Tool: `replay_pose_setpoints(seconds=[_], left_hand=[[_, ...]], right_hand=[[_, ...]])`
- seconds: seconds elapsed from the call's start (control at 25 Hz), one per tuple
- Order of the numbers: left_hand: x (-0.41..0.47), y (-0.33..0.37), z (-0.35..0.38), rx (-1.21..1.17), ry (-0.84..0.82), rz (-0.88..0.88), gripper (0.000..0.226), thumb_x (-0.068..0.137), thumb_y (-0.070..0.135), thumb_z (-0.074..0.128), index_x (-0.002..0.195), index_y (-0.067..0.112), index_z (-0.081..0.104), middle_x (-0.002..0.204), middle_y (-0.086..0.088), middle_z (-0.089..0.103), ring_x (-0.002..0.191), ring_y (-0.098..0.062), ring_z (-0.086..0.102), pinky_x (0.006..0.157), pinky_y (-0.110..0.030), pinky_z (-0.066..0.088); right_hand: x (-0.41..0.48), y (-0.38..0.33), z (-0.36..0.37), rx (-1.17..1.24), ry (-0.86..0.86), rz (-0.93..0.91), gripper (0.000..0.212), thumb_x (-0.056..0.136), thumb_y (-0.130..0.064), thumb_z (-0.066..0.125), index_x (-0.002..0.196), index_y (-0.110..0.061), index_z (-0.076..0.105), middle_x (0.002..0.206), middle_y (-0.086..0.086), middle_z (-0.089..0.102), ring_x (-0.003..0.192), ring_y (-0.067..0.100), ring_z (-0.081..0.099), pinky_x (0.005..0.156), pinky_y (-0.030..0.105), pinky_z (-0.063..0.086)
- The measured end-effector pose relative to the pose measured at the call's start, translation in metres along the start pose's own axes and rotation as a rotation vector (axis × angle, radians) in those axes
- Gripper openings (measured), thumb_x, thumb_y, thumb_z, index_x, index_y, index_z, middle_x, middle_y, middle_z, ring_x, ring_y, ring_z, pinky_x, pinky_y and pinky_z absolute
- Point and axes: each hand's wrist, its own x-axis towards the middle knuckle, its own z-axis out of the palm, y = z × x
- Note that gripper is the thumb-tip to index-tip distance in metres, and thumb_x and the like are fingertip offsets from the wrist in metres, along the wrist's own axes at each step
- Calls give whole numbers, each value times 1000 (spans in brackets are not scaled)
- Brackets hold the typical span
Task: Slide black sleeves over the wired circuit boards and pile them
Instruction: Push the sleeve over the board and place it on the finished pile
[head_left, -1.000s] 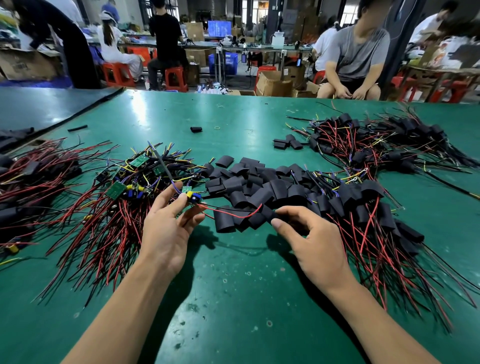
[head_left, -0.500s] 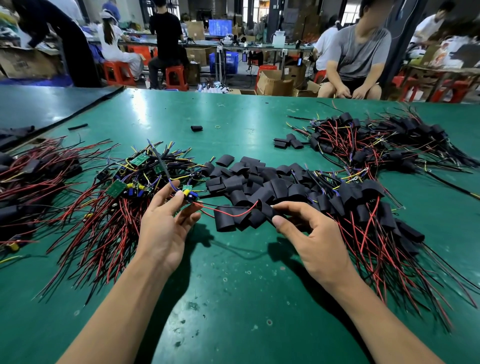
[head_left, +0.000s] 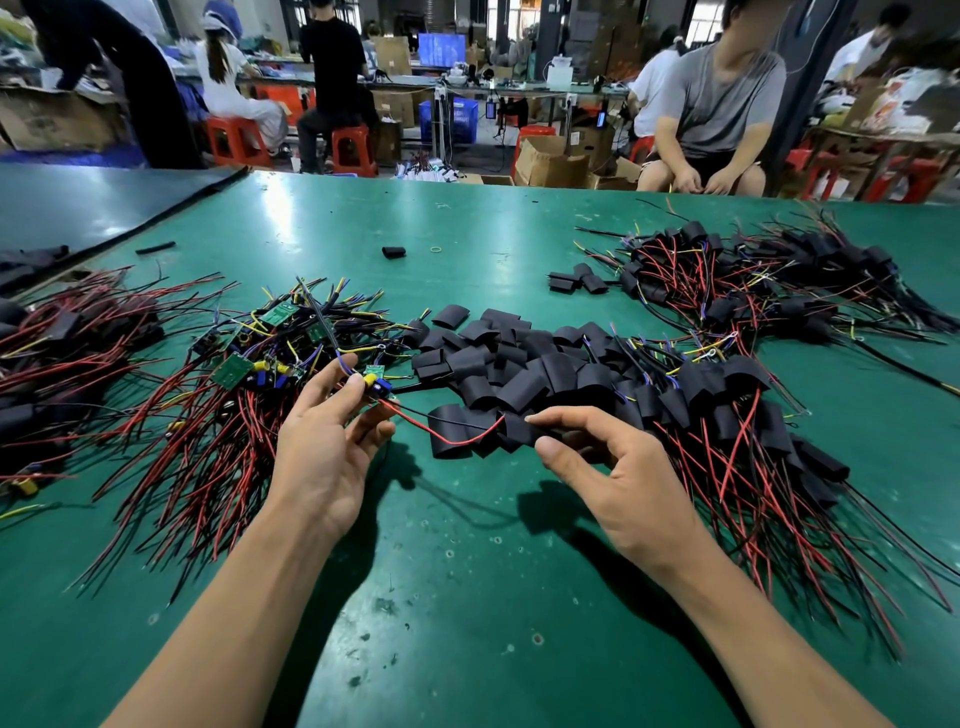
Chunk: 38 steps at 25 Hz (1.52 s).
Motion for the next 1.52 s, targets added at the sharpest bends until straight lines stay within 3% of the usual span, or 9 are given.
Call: replay_pose_setpoints(seconds=[0.24,0.4,0.72,0.96,1.12,1.24,1.36,1.52], left_hand=[[-2,2,2,-5,8,-2,22,100,10,53,115,19,66,84,-1,64,55,-7,60,56,-22,49],[-2,3,2,-11,12,1,20,99,12,54,114,19,66,81,1,63,52,-6,62,56,-21,51],[-1,4,1,-22,16,-13,15,98,12,56,102,21,68,63,7,67,51,-6,62,54,-20,51],[1,1,1,-28,23,-31,15,97,12,58,97,22,69,78,2,62,52,-7,62,54,-20,52],[-2,0,3,-51,20,-40,14,95,11,60,107,15,67,87,-2,63,55,-9,65,58,-21,56],[-7,2,7,-99,-9,-90,9,92,9,63,101,10,65,90,-8,66,65,-16,71,59,-21,58],[-14,-1,14,-156,-86,-148,9,88,6,64,95,11,64,83,-6,71,70,-21,74,64,-25,61],[-25,-11,21,-131,-210,-196,17,79,5,70,94,13,67,99,-14,72,84,-27,75,64,-26,61]], right_hand=[[2,-6,0,193,-42,72,24,84,-34,67,103,-21,73,81,-9,73,74,7,67,72,15,50],[2,-8,0,270,-5,103,25,80,-30,72,103,-18,74,85,-3,74,76,11,68,75,24,57],[2,-10,2,252,101,125,25,74,-37,79,98,-31,76,85,8,74,77,18,66,83,42,55],[2,-11,4,283,94,140,24,73,-33,79,97,-30,77,82,2,75,76,13,67,76,25,55],[2,-12,7,375,22,164,23,72,-29,80,95,-27,77,85,0,75,75,12,67,70,19,53],[3,-14,11,519,43,210,35,67,-26,83,100,-19,75,88,2,75,74,13,66,66,22,54],[6,-15,12,688,161,296,62,60,-25,84,117,-14,63,90,4,75,71,15,65,64,25,56],[9,-17,10,856,269,332,73,62,-18,81,129,-9,53,84,6,71,66,14,64,61,23,56]])
